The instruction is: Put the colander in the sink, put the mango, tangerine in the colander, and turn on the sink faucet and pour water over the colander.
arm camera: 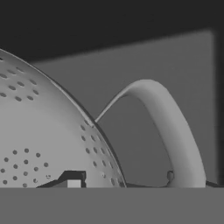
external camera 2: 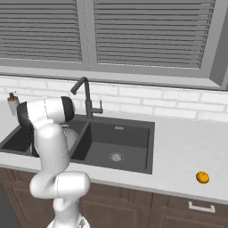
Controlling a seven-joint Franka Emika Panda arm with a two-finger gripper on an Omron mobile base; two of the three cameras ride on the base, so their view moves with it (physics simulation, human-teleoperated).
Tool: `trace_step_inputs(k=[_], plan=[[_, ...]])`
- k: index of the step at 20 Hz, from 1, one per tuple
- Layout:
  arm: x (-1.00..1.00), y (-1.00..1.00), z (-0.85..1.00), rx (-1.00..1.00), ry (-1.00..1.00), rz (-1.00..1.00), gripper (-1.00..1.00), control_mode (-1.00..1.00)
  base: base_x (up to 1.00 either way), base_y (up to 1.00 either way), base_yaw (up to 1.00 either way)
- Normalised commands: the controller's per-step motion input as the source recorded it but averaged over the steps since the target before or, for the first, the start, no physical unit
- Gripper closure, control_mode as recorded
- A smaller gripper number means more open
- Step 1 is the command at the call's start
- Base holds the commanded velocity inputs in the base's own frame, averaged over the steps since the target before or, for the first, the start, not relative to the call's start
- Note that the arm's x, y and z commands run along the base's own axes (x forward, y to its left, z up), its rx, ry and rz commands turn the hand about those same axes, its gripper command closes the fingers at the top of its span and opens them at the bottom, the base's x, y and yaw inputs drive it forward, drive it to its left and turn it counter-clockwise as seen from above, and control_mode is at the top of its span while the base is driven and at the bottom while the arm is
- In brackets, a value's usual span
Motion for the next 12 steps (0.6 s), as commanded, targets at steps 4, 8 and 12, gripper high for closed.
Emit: trace_step_inputs(k=[4, 8, 12], plan=[[-0.72, 0.22, 0.12, 0.02, 0.07, -0.27, 1.0, -1.0, 0.0, 0.0, 0.0], [-0.51, 0.34, 0.0, 0.04, 0.16, -0.22, 1.0, -1.0, 0.0, 0.0, 0.0], [-0.17, 0.54, 0.0, 0.02, 0.22, -0.16, 1.0, -1.0, 0.0, 0.0, 0.0]])
